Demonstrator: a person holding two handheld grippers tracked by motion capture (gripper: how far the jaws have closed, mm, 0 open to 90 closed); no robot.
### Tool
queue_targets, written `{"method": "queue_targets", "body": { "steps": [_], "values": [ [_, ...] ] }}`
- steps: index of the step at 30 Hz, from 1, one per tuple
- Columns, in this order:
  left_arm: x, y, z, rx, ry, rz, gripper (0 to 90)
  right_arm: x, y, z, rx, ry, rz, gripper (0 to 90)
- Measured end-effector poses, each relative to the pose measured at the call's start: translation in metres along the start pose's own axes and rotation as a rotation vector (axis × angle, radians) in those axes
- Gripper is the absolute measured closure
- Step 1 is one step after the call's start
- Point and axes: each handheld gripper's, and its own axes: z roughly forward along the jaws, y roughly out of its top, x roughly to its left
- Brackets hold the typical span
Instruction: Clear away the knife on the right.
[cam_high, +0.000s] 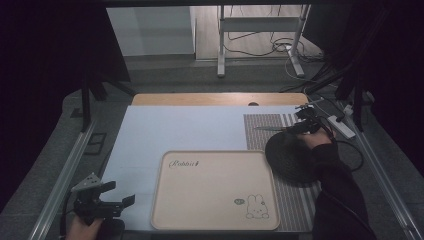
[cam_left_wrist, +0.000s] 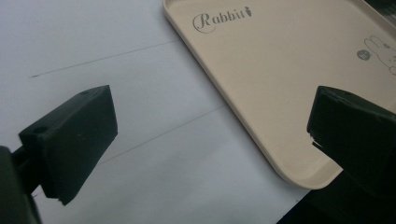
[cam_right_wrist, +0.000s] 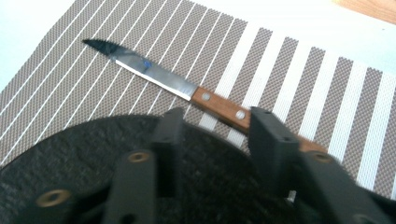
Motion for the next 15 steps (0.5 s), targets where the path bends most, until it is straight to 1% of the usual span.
{"method": "queue_targets", "body": {
  "steps": [2,4,5,9,11,13,15],
  "values": [
    [0.000,0.000,0.000,0.000,0.000,0.000,1.6,-0.005,0.004,0.002,0.000,0.013,0.004,70.6],
    [0.000,0.000,0.000,0.001,0.001,0.000,1.6,-0.009,0.007,0.003,0.004,0.007,0.002,85.1],
    [0.000,0.000,0.000,0.001,0.001,0.001,1.6,-0.012,0.008,0.005,0.003,0.007,0.000,89.4],
    [0.000,0.000,0.000,0.000,0.001,-0.002,1.6,-0.023,0.013,0.014,0.043,-0.016,0.006,89.5],
    [0.000,0.000,0.000,0.000,0.001,-0.002,1.6,-0.027,0.014,0.019,0.048,-0.041,-0.004,89.4],
    [0.000,0.000,0.000,0.001,0.001,-0.001,1.6,-0.030,0.015,0.023,0.053,-0.048,0.004,89.4],
    [0.000,0.000,0.000,0.000,0.001,-0.003,1.6,-0.033,0.015,0.028,0.056,-0.064,-0.002,89.4]
  ]
}}
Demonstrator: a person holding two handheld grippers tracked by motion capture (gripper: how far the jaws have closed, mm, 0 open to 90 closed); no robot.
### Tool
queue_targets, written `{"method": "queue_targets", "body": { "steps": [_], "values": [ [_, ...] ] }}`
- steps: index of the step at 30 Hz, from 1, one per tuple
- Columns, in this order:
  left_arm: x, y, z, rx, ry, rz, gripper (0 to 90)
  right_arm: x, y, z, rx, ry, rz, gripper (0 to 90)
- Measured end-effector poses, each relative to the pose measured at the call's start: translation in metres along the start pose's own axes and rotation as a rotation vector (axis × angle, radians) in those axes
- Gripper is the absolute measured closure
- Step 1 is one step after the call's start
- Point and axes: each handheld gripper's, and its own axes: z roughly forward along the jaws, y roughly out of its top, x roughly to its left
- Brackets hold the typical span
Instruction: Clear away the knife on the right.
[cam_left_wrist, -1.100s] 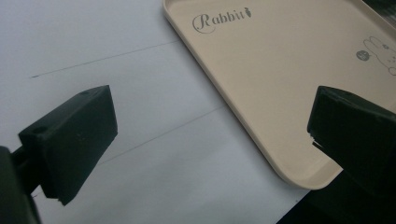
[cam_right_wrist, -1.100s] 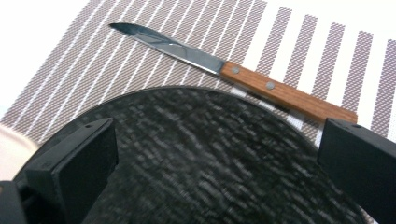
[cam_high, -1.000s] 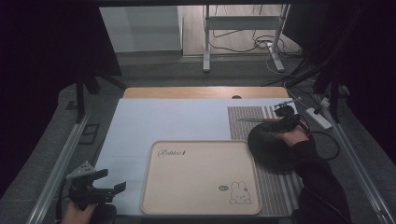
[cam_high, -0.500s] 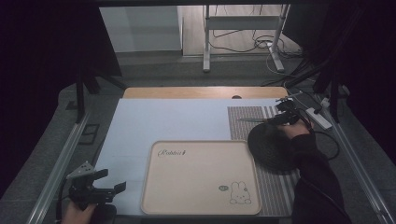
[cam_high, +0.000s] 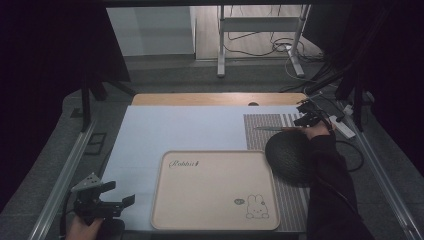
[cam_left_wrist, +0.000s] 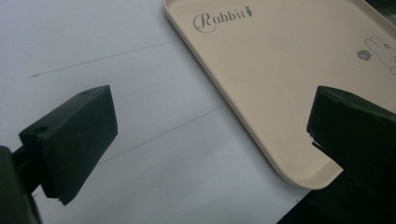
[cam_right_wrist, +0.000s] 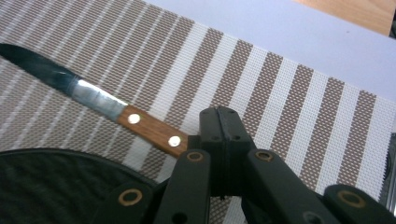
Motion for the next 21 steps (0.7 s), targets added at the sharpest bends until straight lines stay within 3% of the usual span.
{"method": "queue_targets", "body": {
  "steps": [8,21],
  "values": [
    [0.000,0.000,0.000,-0.001,-0.001,-0.001,1.7,-0.010,-0.004,0.012,0.037,-0.030,-0.008,89.4],
    [-0.001,0.000,0.000,0.007,0.005,0.008,1.9,-0.017,-0.021,-0.001,0.096,0.079,0.014,89.2]
  ]
}}
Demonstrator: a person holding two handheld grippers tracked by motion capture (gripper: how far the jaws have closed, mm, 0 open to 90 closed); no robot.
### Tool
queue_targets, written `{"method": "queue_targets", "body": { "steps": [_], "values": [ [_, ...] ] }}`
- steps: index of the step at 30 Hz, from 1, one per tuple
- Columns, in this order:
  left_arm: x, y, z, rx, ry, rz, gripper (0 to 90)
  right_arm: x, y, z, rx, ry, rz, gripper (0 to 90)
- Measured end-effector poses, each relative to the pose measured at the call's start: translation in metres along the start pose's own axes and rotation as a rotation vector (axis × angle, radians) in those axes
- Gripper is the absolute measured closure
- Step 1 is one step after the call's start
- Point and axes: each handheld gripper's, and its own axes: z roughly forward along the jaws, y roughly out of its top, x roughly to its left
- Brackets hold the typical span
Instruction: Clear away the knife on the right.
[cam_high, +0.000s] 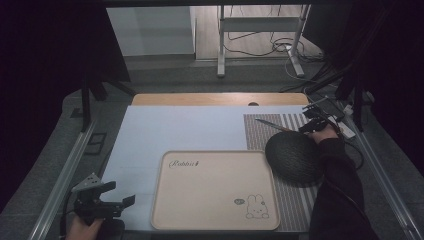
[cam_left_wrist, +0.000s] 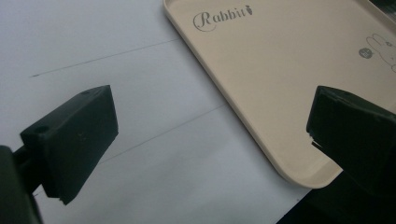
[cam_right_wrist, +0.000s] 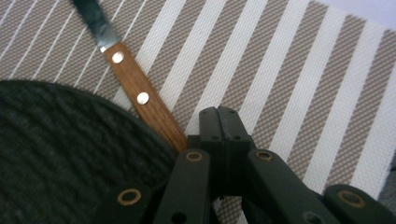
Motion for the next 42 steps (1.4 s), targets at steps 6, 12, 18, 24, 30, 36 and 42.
{"method": "queue_targets", "body": {
  "steps": [6,12,18,24,30,36,42],
  "values": [
    [0.000,0.000,0.000,0.003,0.002,0.000,2.1,0.000,-0.001,-0.002,0.017,-0.001,-0.001,89.2],
    [0.000,0.000,0.000,0.002,0.001,0.000,2.1,0.000,0.002,-0.006,-0.012,-0.013,0.012,76.7],
    [0.000,0.000,0.000,0.003,0.002,0.000,2.2,0.006,0.012,-0.011,-0.058,-0.004,0.046,52.0],
    [0.000,0.000,0.000,0.003,0.001,0.000,2.2,0.020,0.022,-0.008,-0.077,0.003,0.029,17.6],
    [0.000,0.000,0.000,0.002,0.001,-0.002,2.2,0.033,0.031,0.000,-0.077,0.029,0.008,3.5],
    [0.000,0.000,0.000,0.002,0.001,-0.002,2.2,0.043,0.038,0.009,-0.052,0.019,-0.013,0.0],
    [0.000,0.000,0.000,0.002,0.000,-0.002,2.2,0.046,0.041,0.020,-0.022,0.003,-0.021,0.0]
  ]
}}
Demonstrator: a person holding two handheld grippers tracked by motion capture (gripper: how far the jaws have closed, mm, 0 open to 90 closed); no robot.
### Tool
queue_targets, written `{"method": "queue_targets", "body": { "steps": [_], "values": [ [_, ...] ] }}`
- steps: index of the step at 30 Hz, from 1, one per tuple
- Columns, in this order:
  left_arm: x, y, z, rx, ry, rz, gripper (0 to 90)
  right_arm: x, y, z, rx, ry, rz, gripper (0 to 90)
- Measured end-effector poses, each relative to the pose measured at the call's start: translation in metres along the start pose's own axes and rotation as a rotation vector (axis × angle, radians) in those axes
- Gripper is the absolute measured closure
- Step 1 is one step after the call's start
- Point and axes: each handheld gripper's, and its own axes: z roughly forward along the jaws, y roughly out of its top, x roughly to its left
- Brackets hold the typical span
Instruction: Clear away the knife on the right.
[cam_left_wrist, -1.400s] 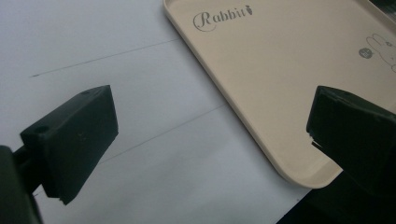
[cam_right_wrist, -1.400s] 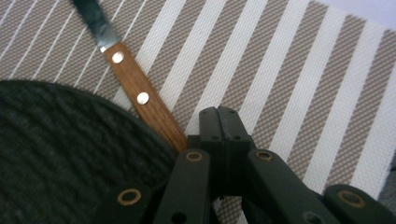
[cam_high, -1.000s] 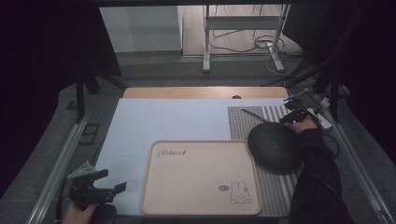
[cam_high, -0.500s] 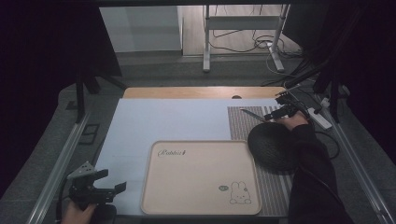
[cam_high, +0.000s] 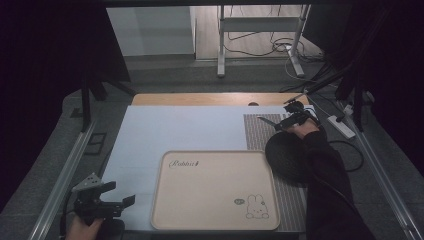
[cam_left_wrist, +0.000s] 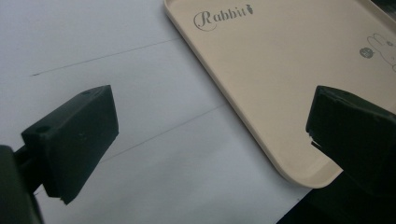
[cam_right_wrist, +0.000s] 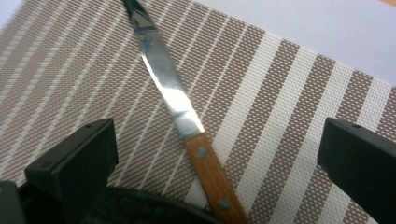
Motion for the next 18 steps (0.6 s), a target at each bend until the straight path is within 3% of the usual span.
{"method": "queue_targets", "body": {
  "steps": [7,10,13,14,15,18],
  "values": [
    [0.000,0.000,0.000,0.000,0.000,0.001,2.3,-0.002,-0.003,0.014,0.038,-0.027,-0.017,0.9],
    [0.000,0.000,0.000,0.000,0.001,0.001,2.3,-0.006,-0.004,0.015,0.021,-0.017,-0.011,6.4],
    [0.000,0.000,0.000,0.003,0.003,0.002,2.4,-0.008,-0.004,0.010,0.008,-0.010,-0.025,21.0],
    [0.000,0.000,0.000,0.004,0.004,0.002,2.4,-0.008,-0.005,0.006,-0.002,0.000,-0.044,36.3],
    [0.000,0.000,0.000,0.004,0.005,0.003,2.4,-0.008,-0.005,0.006,-0.002,0.000,-0.044,36.3],
    [-0.001,0.000,0.001,0.008,0.008,0.005,2.6,-0.008,-0.005,0.002,0.002,0.021,-0.069,59.1]
  ]
}}
